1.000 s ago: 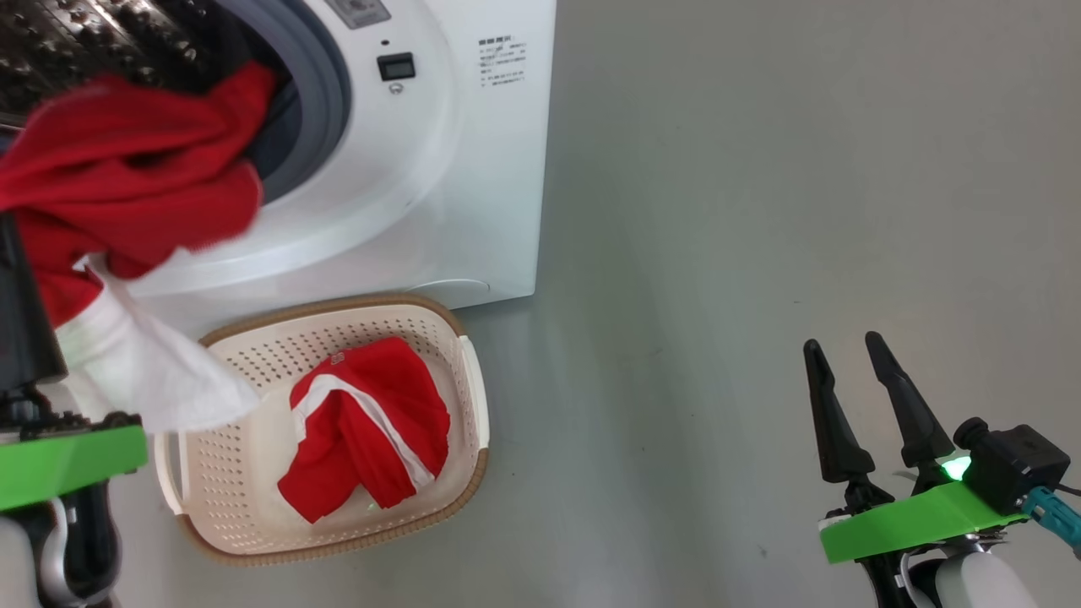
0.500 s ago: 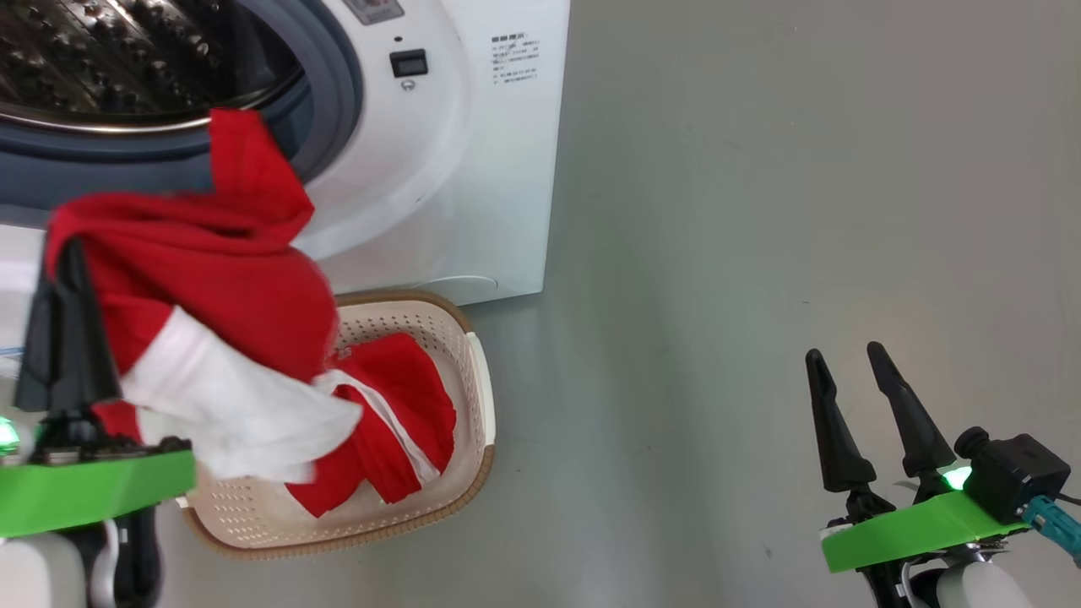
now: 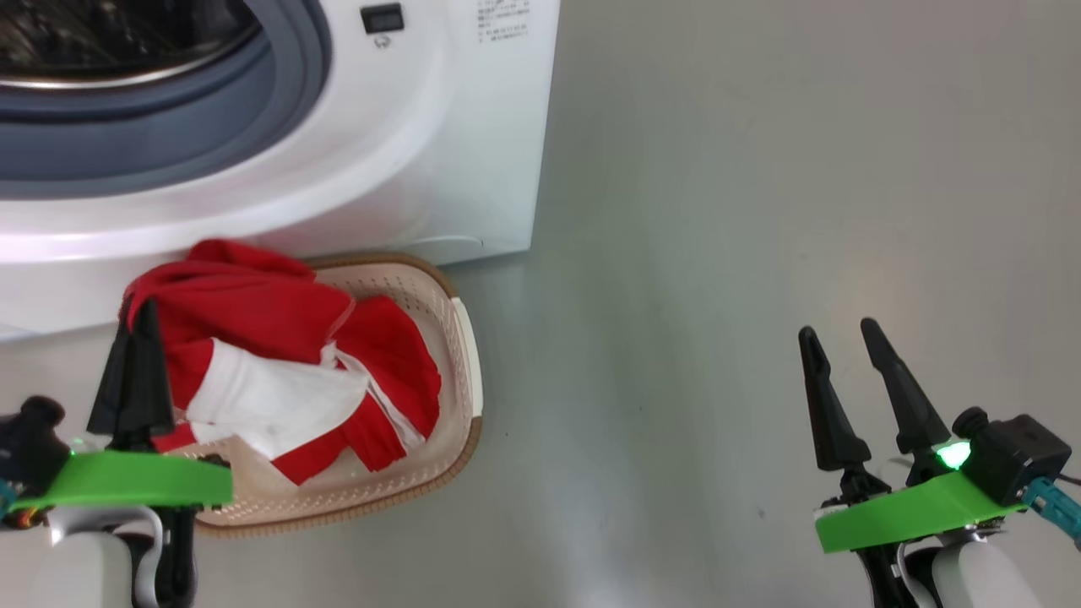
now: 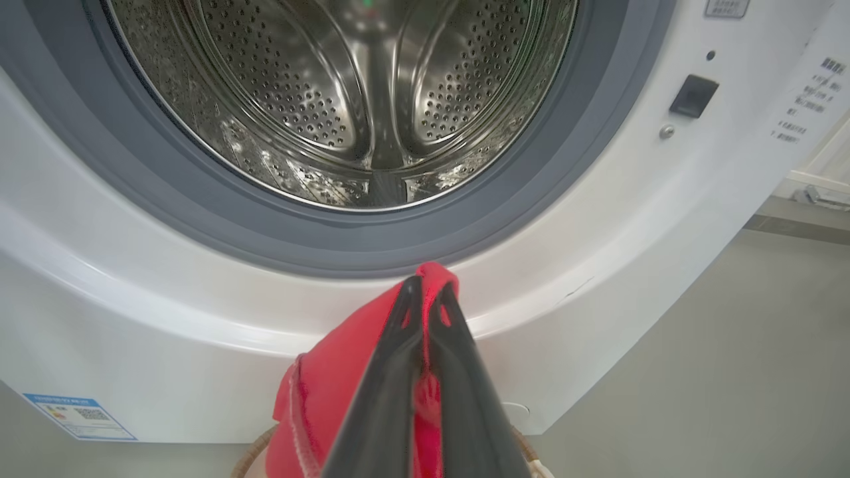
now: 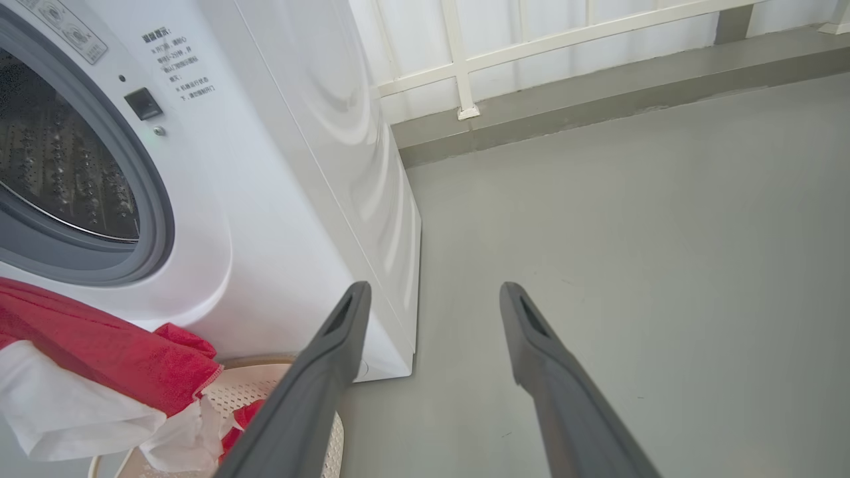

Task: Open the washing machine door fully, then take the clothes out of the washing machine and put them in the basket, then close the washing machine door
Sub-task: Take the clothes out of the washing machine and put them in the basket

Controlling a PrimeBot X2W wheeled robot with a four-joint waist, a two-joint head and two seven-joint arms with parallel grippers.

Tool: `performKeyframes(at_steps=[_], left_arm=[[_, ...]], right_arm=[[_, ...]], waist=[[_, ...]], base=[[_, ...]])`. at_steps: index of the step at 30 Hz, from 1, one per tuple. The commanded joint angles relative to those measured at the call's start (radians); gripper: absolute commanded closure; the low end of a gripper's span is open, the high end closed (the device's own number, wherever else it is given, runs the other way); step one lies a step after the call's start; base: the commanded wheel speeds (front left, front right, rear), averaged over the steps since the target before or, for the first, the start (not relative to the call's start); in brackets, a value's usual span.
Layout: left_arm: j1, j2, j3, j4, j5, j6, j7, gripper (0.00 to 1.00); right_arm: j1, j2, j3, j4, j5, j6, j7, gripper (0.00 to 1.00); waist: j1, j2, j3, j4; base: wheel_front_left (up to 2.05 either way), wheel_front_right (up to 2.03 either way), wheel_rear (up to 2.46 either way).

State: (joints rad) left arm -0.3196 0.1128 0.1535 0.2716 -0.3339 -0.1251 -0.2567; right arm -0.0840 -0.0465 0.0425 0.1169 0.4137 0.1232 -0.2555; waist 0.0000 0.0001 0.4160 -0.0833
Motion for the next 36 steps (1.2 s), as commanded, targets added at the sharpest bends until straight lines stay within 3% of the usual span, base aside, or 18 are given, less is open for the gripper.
performKeyframes(at_steps=[1,14,36], left_arm=[[-0.038,0.037,0.023,0.007,0.005,-0.006,-0.005,1.0],[-0.184,0.083,-0.066,0.291,0.016,-0.006,-0.005,1.0],[-0.351,0.114,-0.151,0.547,0.011,-0.006,-0.005,1.0]], right_arm=[[-0.025,-0.004,0.023,-0.03,0.01,0.008,-0.006,0.0],[-0.085,-0.004,0.043,-0.05,0.016,0.008,-0.006,0.0],[-0.14,-0.004,0.045,-0.091,-0.004,0.008,-0.006,0.0]], waist=[[0.0,-0.0001,0.045,-0.007],[0.0,-0.0001,0.198,-0.021],[0.0,-0.0001,0.356,-0.024]], base=[[0.0,0.0,0.0],[0.0,0.0,0.0],[0.0,0.0,0.0]])
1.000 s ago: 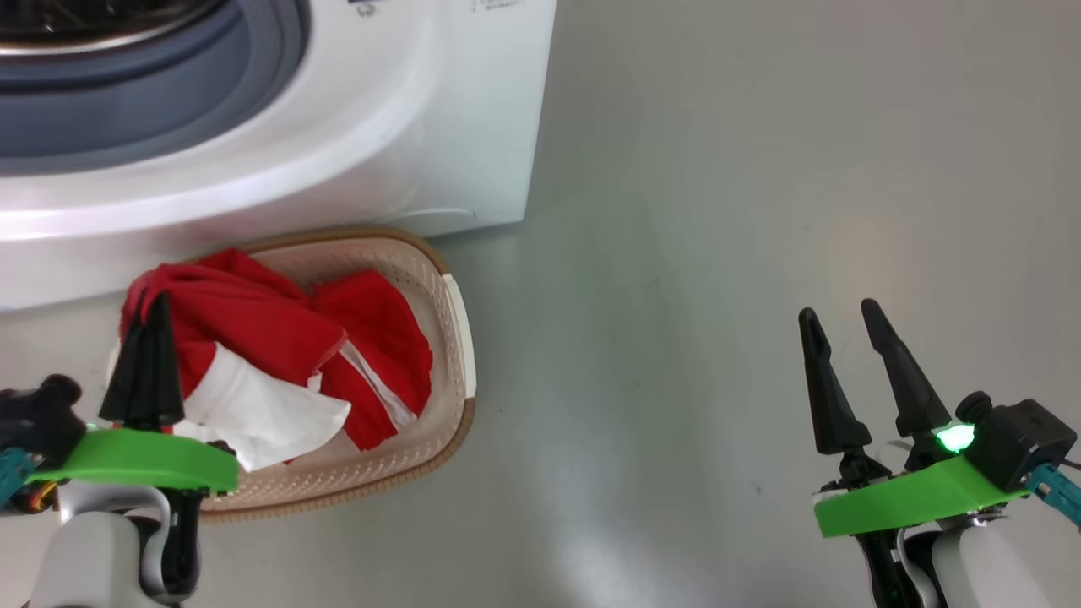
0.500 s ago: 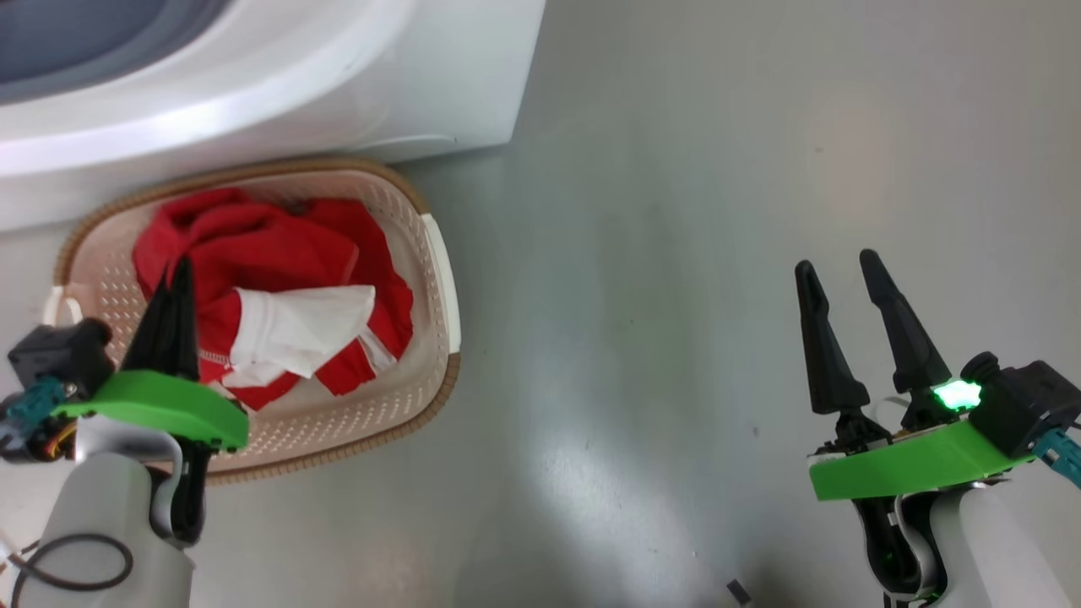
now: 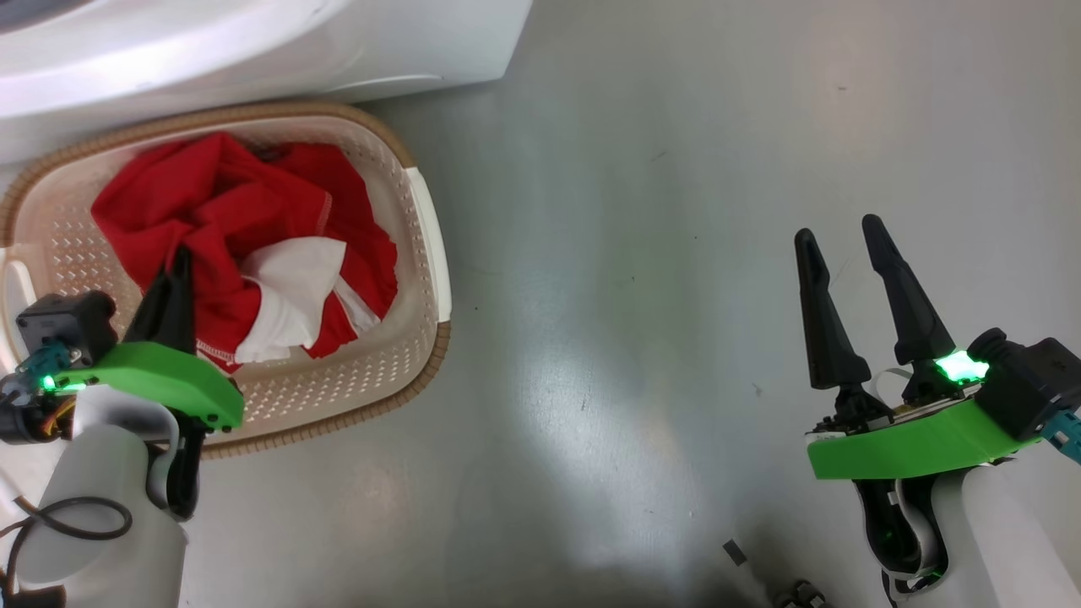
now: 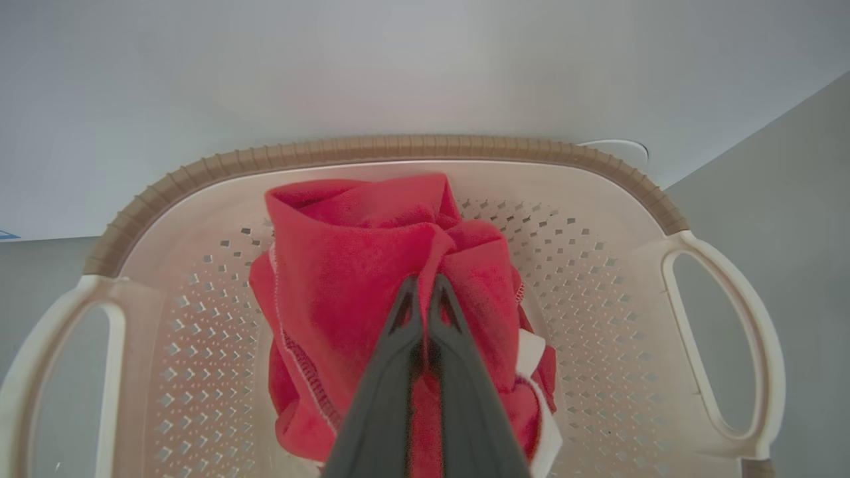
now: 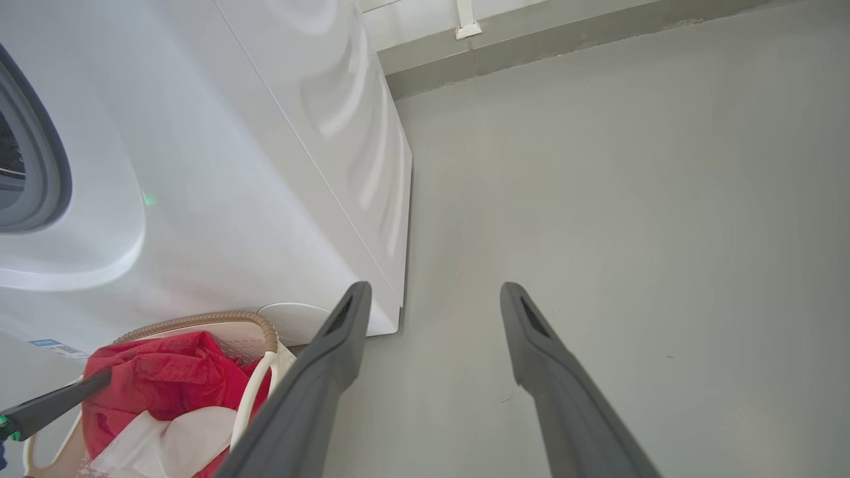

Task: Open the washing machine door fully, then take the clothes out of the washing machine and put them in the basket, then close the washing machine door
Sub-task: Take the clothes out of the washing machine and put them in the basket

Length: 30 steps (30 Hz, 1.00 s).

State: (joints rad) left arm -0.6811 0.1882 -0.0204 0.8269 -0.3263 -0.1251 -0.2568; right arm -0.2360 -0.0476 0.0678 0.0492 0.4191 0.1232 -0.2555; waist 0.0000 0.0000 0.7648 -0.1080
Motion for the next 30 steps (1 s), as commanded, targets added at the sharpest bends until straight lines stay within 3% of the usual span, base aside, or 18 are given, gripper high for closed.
performKeyframes(at_steps=[1,4,11,15,17,18,19,30], left_arm=[[0.006,0.039,0.023,-0.002,0.002,-0.006,-0.005,1.0],[-0.006,0.041,0.018,0.016,-0.002,-0.006,-0.005,0.98],[-0.021,0.043,0.024,0.042,-0.005,-0.006,-0.005,0.73],[-0.017,0.04,0.031,0.042,-0.001,-0.006,-0.005,0.45],[-0.01,0.036,0.036,0.042,0.001,-0.006,-0.005,0.16],[-0.006,0.034,0.039,0.041,0.002,-0.006,-0.005,0.05],[-0.001,0.032,0.042,0.039,0.003,-0.006,-0.005,0.0],[0.086,0.006,0.079,-0.03,0.011,-0.006,-0.005,0.0]], right_arm=[[0.011,-0.003,0.022,-0.024,-0.01,0.008,-0.006,0.0],[0.007,-0.003,0.028,-0.025,-0.013,0.008,-0.006,0.0],[0.005,-0.003,0.029,-0.022,-0.019,0.008,-0.006,0.0],[0.004,-0.003,0.028,-0.017,-0.021,0.008,-0.006,0.0],[0.004,-0.003,0.028,-0.014,-0.022,0.008,-0.006,0.0],[0.004,-0.003,0.028,-0.013,-0.023,0.008,-0.006,0.0],[0.005,-0.003,0.028,-0.011,-0.022,0.008,-0.006,0.0],[0.021,-0.003,0.033,0.02,-0.029,0.008,-0.006,0.0]], waist=[[0.0,0.0,0.012,-0.001],[0.0,0.0,0.021,-0.004],[0.0,0.0,0.02,-0.005],[0.0,0.0,0.008,-0.004],[0.0,0.0,-0.004,-0.002],[0.0,0.0,-0.011,-0.001],[0.0,0.0,-0.018,0.0],[0.0,0.0,-0.132,0.009]], base=[[0.0,0.0,0.0],[0.0,0.0,0.0],[0.0,0.0,0.0],[0.0,0.0,0.0],[0.0,0.0,0.0],[0.0,0.0,0.0],[0.0,0.0,0.0],[0.0,0.0,0.0]])
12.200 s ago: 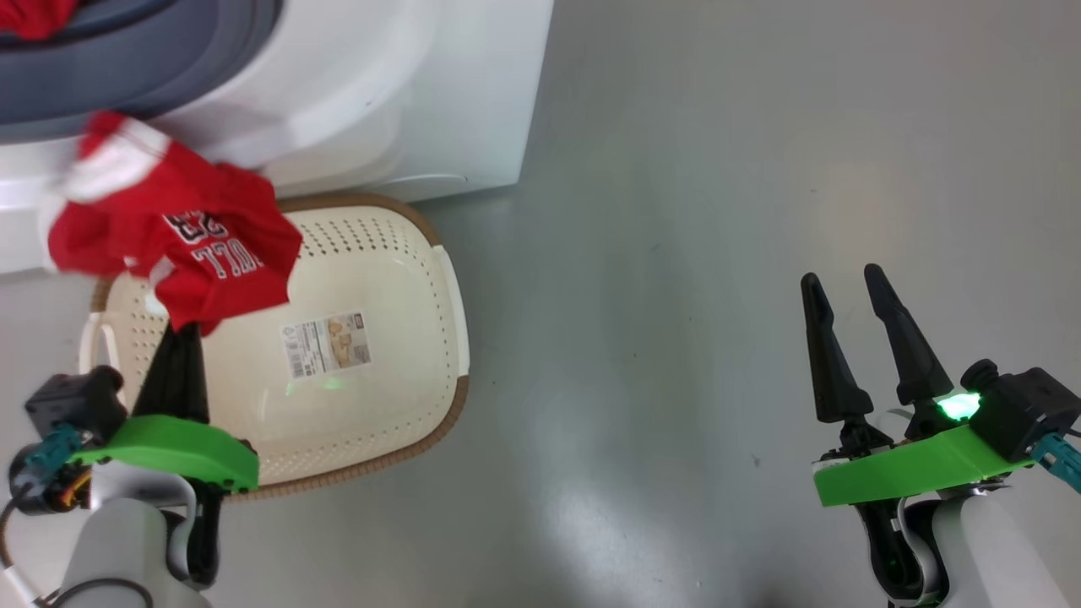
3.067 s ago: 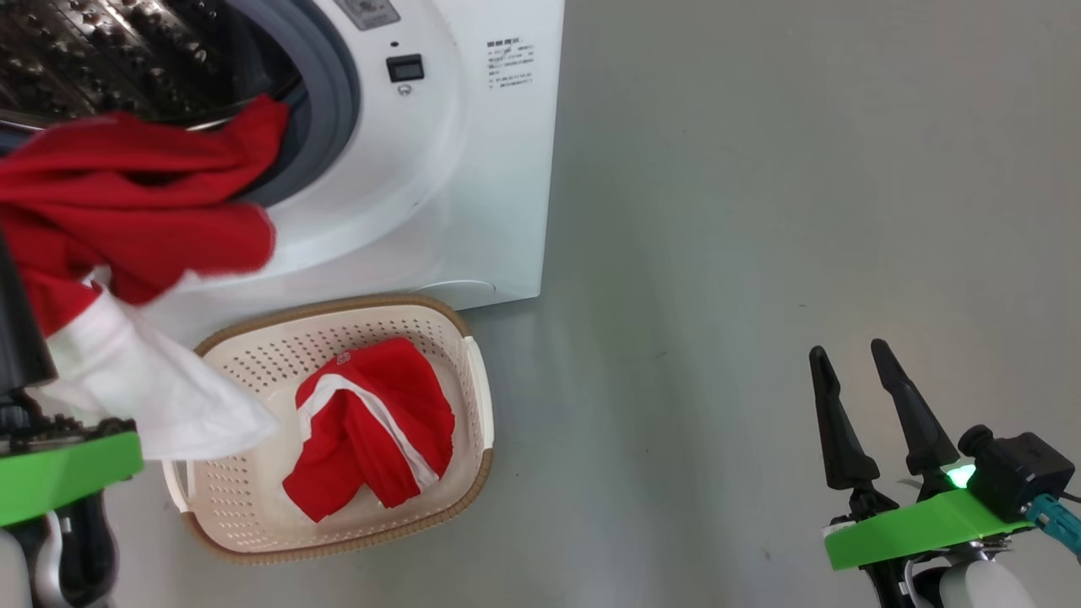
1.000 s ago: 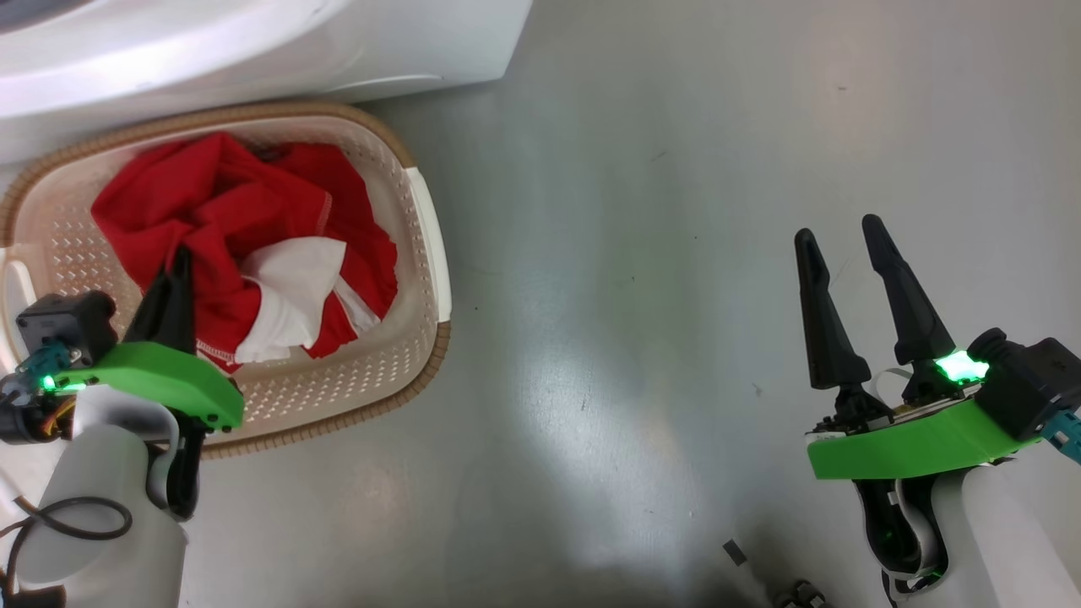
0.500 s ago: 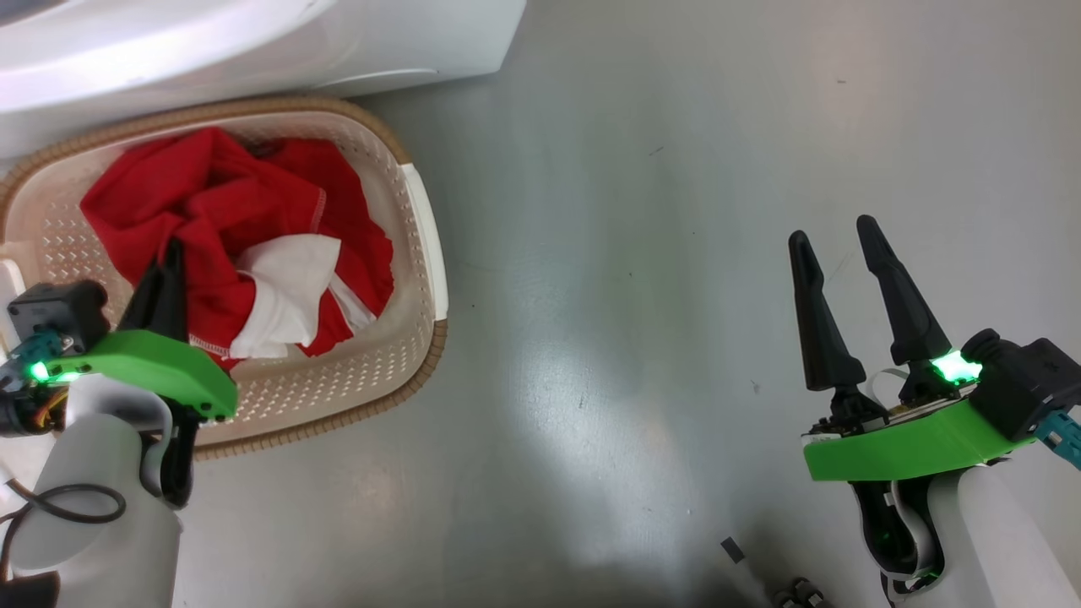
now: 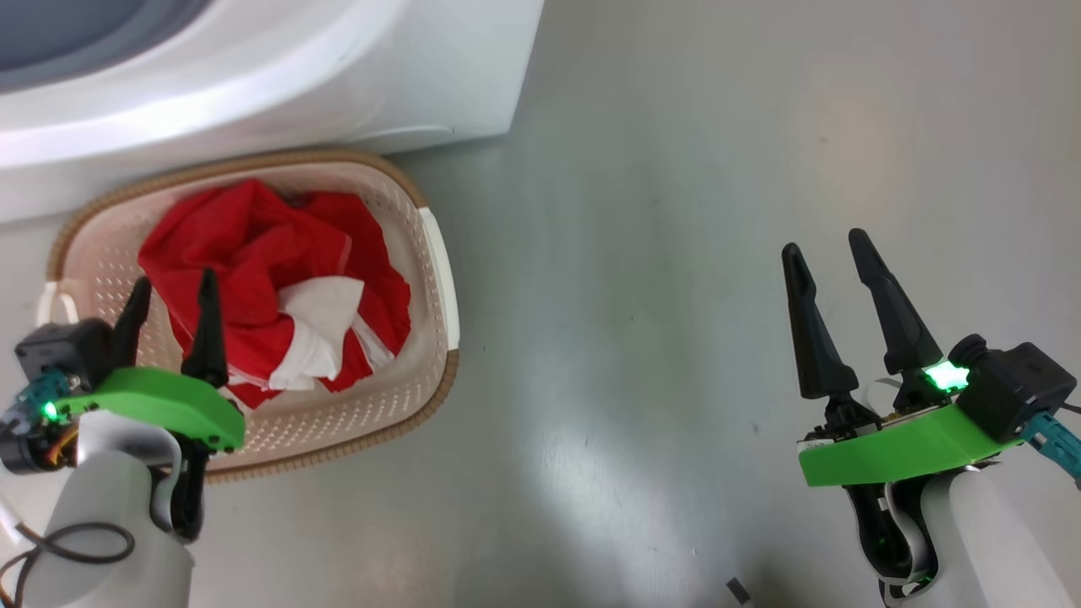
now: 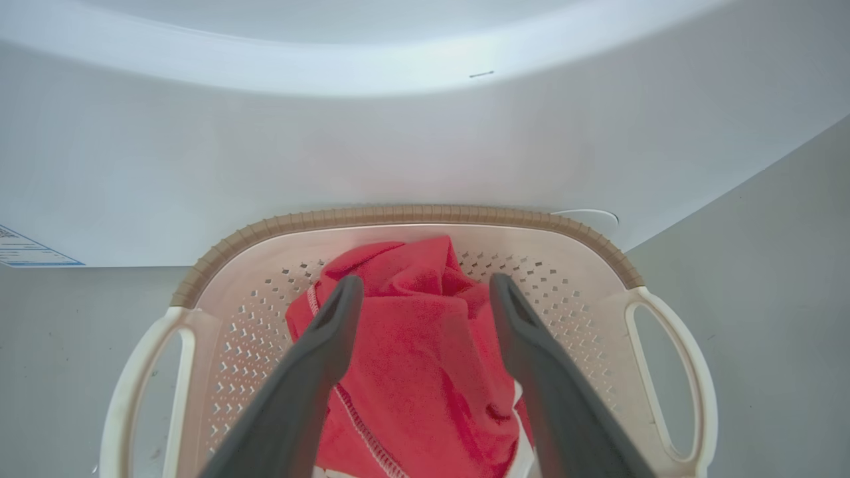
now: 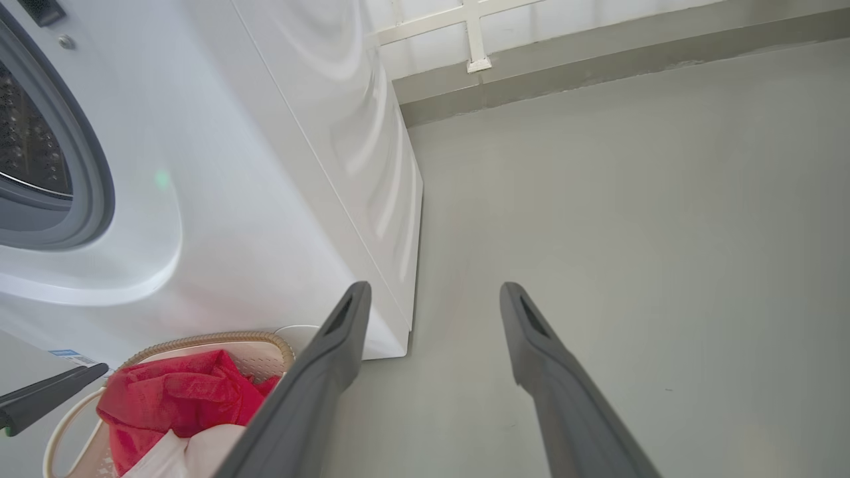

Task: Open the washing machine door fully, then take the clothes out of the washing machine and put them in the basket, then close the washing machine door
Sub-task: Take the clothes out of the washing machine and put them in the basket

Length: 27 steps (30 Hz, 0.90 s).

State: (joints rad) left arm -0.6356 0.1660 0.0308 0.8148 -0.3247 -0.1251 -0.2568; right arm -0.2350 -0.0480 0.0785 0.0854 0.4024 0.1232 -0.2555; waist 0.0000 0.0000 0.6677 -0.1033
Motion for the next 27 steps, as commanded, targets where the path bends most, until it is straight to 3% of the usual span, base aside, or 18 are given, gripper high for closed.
performKeyframes(at_steps=[1,27], left_arm=[[0.041,0.028,0.028,-0.018,0.009,-0.006,-0.005,0.0],[0.314,-0.029,0.096,-0.364,0.061,-0.006,-0.005,0.0]], right_arm=[[0.02,-0.002,0.023,-0.017,-0.013,0.008,-0.006,0.0],[0.127,-0.002,0.011,0.062,-0.023,0.008,-0.006,0.0]], waist=[[0.0,0.0,-0.035,0.004],[0.0,0.0,-0.378,0.037]], base=[[0.0,0.0,0.0],[0.0,0.0,0.0]])
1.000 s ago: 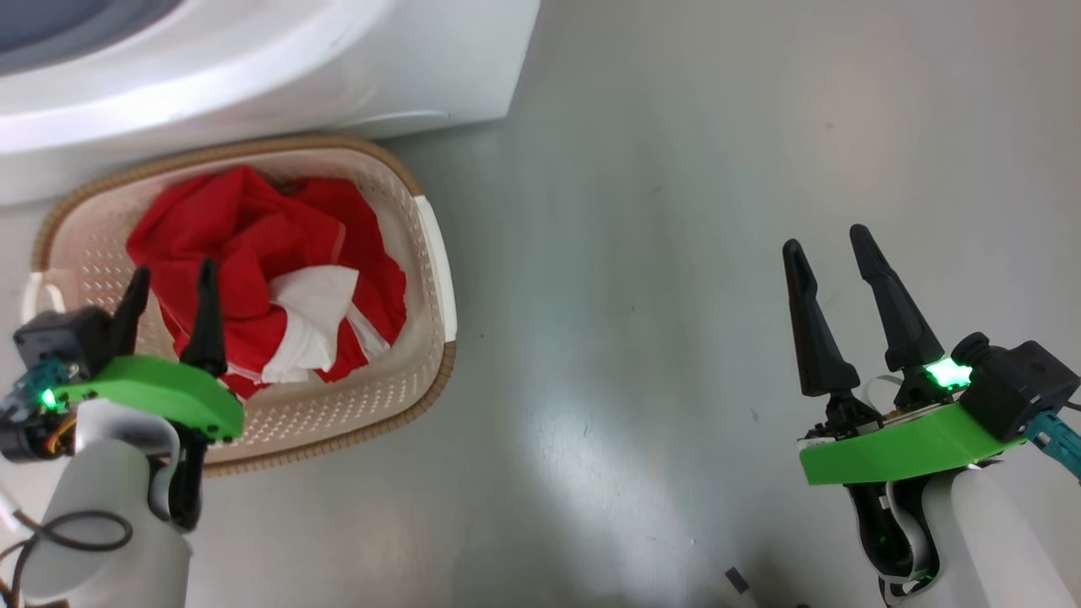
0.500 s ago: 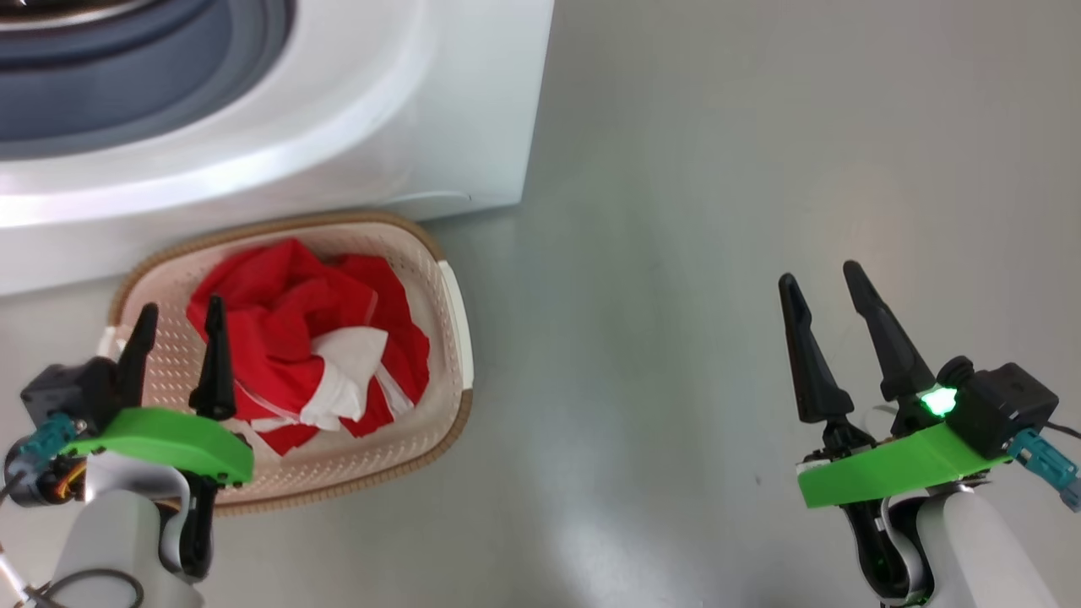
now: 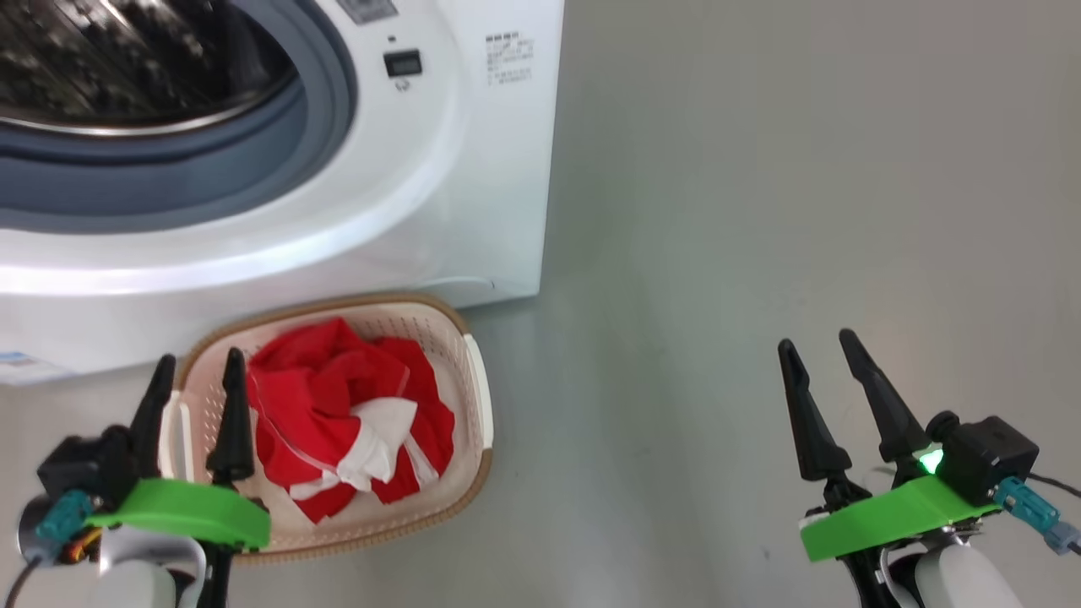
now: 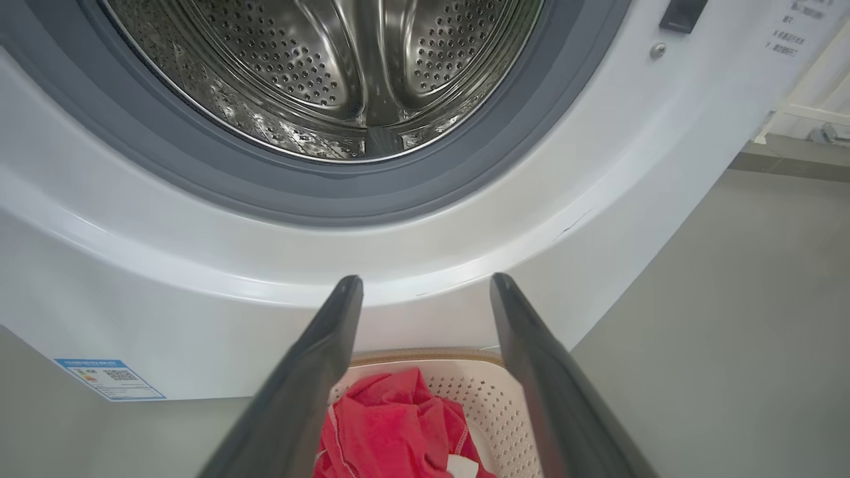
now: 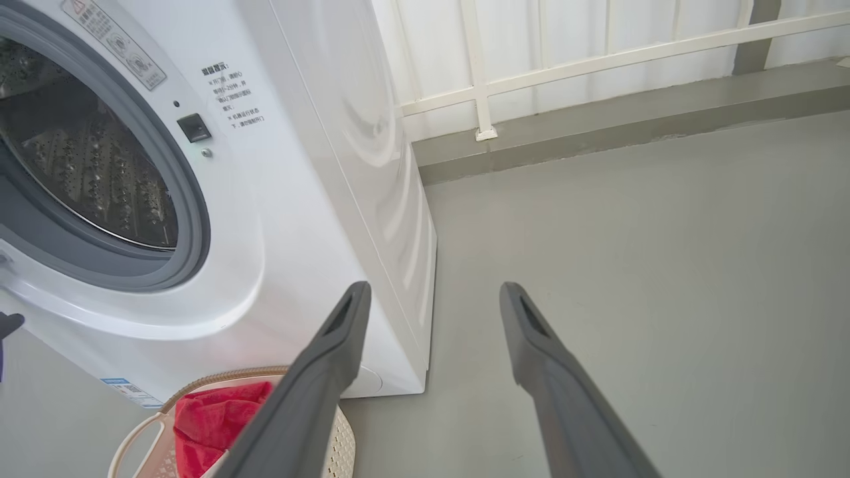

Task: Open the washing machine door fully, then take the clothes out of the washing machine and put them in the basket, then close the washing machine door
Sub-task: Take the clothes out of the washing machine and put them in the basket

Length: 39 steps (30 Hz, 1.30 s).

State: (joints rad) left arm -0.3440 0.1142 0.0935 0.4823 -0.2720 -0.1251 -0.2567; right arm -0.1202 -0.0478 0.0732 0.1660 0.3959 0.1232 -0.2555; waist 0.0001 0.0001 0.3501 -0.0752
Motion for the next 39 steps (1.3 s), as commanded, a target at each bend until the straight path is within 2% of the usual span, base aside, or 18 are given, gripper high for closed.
performKeyframes(at_steps=[1,8,16,28,39], left_arm=[[0.035,0.021,0.034,-0.047,0.01,-0.006,-0.005,0.0],[0.133,0.022,0.016,-0.139,0.012,-0.006,-0.005,0.0],[0.248,0.001,0.054,-0.243,0.016,-0.006,-0.005,0.0],[0.385,-0.01,0.074,-0.353,0.038,-0.006,-0.005,0.0],[0.397,-0.024,0.073,-0.364,0.045,-0.006,-0.005,0.0]], right_arm=[[0.019,-0.002,0.015,-0.017,-0.018,0.008,-0.006,0.0],[0.071,-0.011,0.005,-0.007,-0.022,0.008,-0.006,0.0],[0.145,-0.033,-0.01,-0.007,-0.011,0.008,-0.006,0.0],[0.208,-0.035,-0.033,-0.022,-0.006,0.008,-0.006,0.0],[0.22,-0.039,-0.031,-0.019,-0.005,0.008,-0.006,0.0]], waist=[[-0.0001,-0.0001,-0.072,0.01],[-0.0001,-0.0001,-0.152,0.012],[-0.0001,-0.0001,-0.23,0.018],[-0.0001,-0.0001,-0.263,0.023],[-0.0001,-0.0001,-0.285,0.021]], base=[[0.0,0.0,0.0],[0.0,0.0,0.0],[0.0,0.0,0.0],[0.0,0.0,0.0],[0.0,0.0,0.0]])
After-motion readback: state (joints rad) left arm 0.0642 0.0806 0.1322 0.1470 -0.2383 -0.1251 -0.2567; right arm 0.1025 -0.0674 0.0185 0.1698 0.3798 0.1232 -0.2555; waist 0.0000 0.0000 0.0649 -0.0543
